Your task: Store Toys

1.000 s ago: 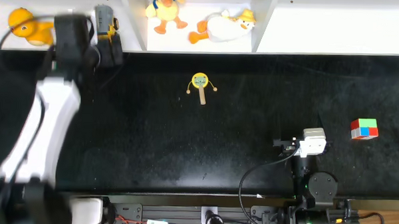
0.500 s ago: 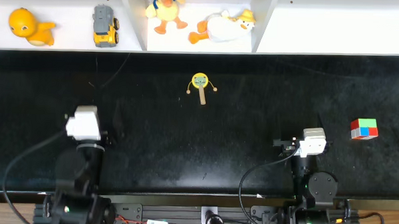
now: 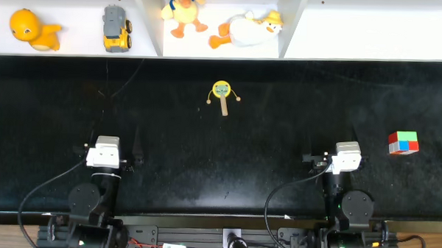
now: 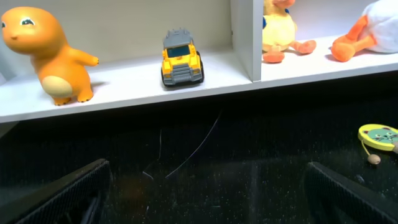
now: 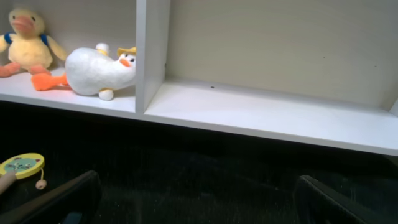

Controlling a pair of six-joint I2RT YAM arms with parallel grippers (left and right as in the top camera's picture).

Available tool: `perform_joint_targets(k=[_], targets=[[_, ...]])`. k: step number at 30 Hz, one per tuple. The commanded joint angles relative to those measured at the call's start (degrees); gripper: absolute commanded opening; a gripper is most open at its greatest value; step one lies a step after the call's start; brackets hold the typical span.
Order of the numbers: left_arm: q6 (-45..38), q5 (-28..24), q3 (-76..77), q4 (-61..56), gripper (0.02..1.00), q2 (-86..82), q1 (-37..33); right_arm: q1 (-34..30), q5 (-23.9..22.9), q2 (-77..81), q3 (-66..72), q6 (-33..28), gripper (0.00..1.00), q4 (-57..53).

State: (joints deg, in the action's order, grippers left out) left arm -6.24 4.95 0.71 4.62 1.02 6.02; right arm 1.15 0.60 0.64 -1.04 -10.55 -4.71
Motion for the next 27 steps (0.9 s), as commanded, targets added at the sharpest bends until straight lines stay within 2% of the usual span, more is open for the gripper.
perform_joint_targets(k=[1, 27], targets=[[-0.98, -2.54, -0.24, 0.22, 0.998, -0.85, 0.15, -0.07, -0.20, -0.39, 0.76, 0.24, 0.996, 0.28], [-1.05, -3.63, -0.26, 0.04, 0.996, -0.85, -0.48, -0.07, -0.20, -0.39, 0.76, 0.24, 0.996, 0.28]])
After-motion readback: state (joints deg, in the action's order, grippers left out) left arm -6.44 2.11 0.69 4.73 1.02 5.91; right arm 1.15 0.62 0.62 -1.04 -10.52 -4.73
